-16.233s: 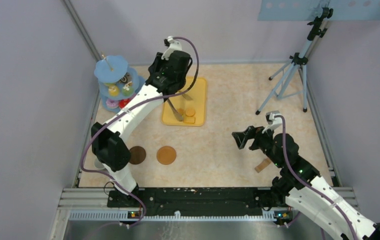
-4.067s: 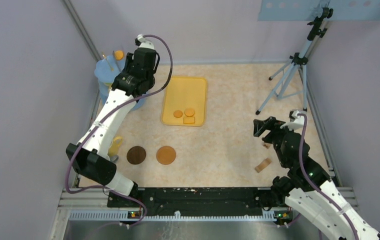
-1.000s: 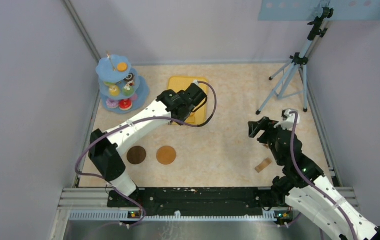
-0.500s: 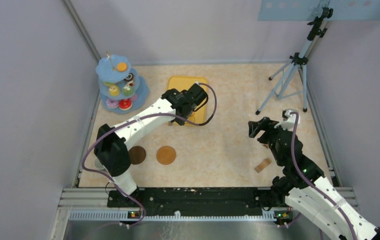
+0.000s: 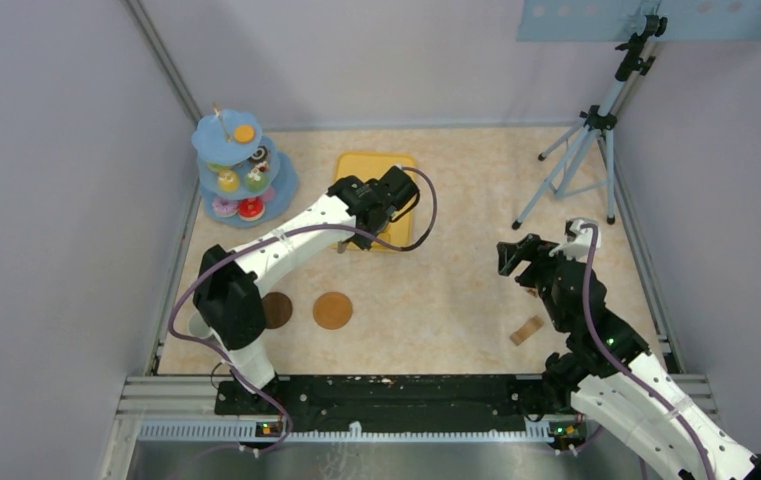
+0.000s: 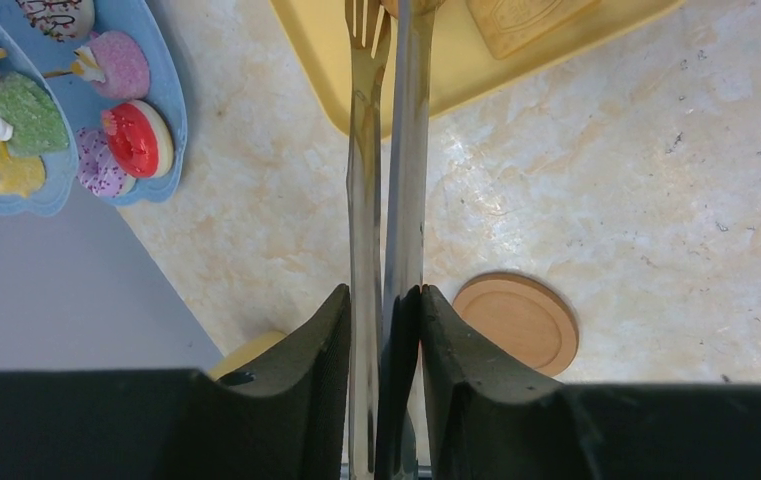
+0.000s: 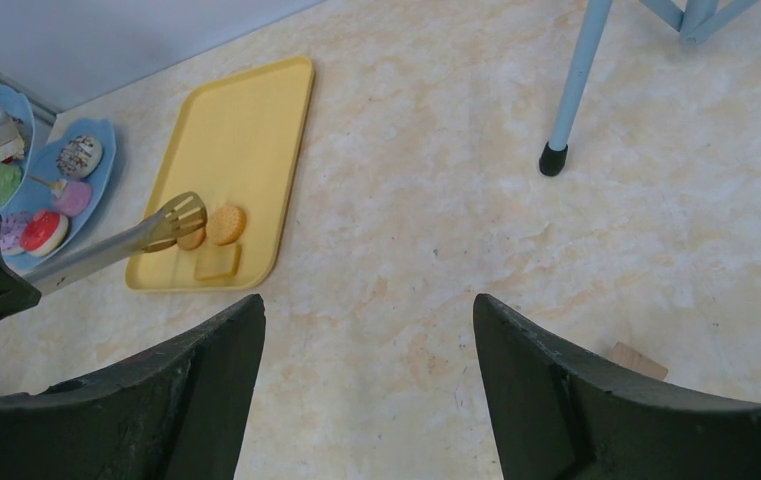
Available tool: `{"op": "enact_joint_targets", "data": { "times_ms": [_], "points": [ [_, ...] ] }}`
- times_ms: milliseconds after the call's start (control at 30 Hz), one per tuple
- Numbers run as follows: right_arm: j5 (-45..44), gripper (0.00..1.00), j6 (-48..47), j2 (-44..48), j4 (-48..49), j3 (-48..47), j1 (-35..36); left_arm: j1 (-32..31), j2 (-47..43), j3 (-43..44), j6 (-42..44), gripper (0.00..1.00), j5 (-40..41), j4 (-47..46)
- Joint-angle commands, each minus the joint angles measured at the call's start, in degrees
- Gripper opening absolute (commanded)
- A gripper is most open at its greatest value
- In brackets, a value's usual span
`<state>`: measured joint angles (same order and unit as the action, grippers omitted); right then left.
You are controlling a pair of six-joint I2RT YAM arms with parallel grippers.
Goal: Serve the afternoon tea
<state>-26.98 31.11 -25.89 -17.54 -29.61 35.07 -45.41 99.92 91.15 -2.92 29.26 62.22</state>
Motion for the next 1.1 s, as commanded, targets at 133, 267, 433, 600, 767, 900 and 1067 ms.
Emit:
{"op": "enact_joint_targets", "data": {
  "times_ms": [133,267,433,600,767,900,1067],
  "points": [
    [-0.88,0.75,0.07,0.22,1.28,0.09,-0.30,0.14,-0.64,2.94,0.17,0.25,1.61,0.78],
    [-0.73,0.75,0.26,0.23,1.67,0.38,-0.27,0.14,-1.12,3.25,0.32,0.28,2.01,0.98],
    [-0.52,0.75,0.44,0.23,1.67,0.36,-0.31,0.14,-0.55,2.67,0.73,0.41,1.12,1.82],
    [-0.70,0.75,0.60,0.23,1.58,0.36,-0.30,0.06,0.22,3.37,0.65,0.42,1.62,3.72],
    [-0.31,0.75,0.70,0.02,2.27,0.60,-0.33,0.07,0.43,4.14,0.98,0.40,0.72,3.67],
    [-0.42,0.75,0.70,-0.13,2.12,0.51,-0.34,0.10,0.75,3.60,1.07,0.38,0.14,3.15],
    [-0.61,0.75,0.70,-0.06,1.81,0.44,-0.27,0.13,1.76,4.48,1.07,0.35,0.67,3.31]
  ]
}}
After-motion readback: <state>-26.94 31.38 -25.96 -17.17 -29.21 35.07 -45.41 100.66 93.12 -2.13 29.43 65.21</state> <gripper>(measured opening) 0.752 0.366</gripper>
